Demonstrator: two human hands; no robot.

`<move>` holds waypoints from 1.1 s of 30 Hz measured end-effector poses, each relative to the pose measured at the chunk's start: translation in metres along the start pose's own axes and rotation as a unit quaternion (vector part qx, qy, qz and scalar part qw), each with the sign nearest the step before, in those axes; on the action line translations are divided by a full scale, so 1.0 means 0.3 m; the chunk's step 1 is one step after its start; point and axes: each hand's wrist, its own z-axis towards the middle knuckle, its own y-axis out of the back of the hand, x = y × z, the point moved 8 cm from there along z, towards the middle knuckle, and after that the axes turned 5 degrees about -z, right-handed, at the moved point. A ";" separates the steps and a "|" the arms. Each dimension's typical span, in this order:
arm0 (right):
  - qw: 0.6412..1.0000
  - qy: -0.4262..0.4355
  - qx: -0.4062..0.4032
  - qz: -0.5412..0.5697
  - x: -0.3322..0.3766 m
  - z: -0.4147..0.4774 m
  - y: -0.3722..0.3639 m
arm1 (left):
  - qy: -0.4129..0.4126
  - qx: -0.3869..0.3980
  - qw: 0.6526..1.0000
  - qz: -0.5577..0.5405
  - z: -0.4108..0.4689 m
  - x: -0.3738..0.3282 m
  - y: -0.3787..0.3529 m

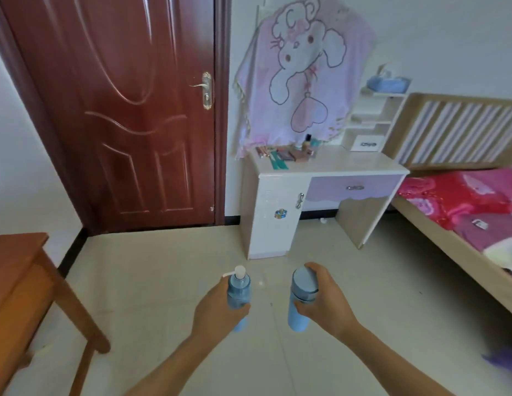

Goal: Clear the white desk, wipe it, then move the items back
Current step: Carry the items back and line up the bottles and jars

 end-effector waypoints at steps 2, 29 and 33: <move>1.000 -0.013 -0.009 -0.007 -0.094 -0.060 0.081 | -0.008 0.016 1.000 -0.017 -0.022 -0.050 -0.109; 0.981 -0.126 -0.148 -0.001 -0.779 0.411 0.727 | -0.006 0.053 0.996 -0.067 0.741 -0.299 -0.718; 0.978 -0.142 -0.150 0.020 -0.872 0.567 0.746 | -0.019 0.052 0.996 -0.068 0.912 -0.372 -0.800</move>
